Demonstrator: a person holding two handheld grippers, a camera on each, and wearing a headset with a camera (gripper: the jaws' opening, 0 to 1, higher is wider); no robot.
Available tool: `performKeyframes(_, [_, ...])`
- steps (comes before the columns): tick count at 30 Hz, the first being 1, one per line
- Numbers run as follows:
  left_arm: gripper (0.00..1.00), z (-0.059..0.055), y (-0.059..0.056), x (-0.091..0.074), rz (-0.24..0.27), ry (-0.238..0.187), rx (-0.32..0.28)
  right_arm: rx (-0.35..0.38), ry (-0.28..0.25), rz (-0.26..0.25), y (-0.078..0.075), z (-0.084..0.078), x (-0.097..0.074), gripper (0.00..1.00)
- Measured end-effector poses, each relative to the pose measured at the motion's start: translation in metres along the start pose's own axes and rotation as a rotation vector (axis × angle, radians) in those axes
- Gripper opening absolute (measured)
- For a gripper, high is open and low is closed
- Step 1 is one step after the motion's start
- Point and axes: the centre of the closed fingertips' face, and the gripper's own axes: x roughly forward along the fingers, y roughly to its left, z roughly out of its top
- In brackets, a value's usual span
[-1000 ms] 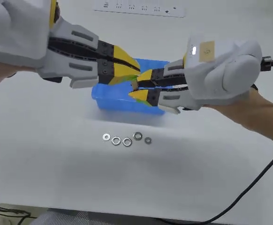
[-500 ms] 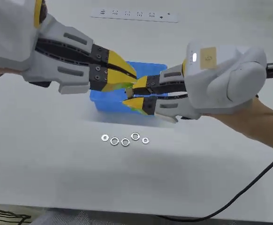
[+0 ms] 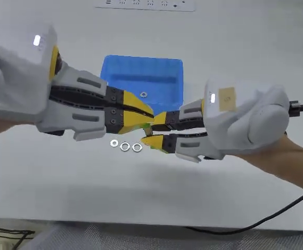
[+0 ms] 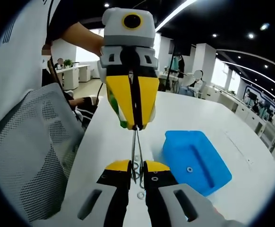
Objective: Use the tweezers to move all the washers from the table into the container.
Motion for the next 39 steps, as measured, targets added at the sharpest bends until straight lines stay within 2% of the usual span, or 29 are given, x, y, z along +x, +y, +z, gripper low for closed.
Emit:
performKeyframes(6, [0.05,-0.012,0.006,0.004,0.012,0.013,-0.025,0.016,0.02,-0.003,-0.005,-0.009,0.008,0.12])
performKeyframes(16, [0.05,-0.025,0.013,0.004,0.023,0.043,-0.023,0.034,0.03,0.014,-0.007,-0.017,0.018,0.12])
performKeyframes(31, [0.05,-0.032,0.015,0.007,0.02,0.065,-0.019,0.053,0.039,0.027,-0.009,-0.023,0.024,0.12])
performKeyframes(39, [0.05,-0.031,0.016,0.009,0.019,0.063,-0.044,0.074,0.036,0.035,-0.01,-0.023,0.023,0.12])
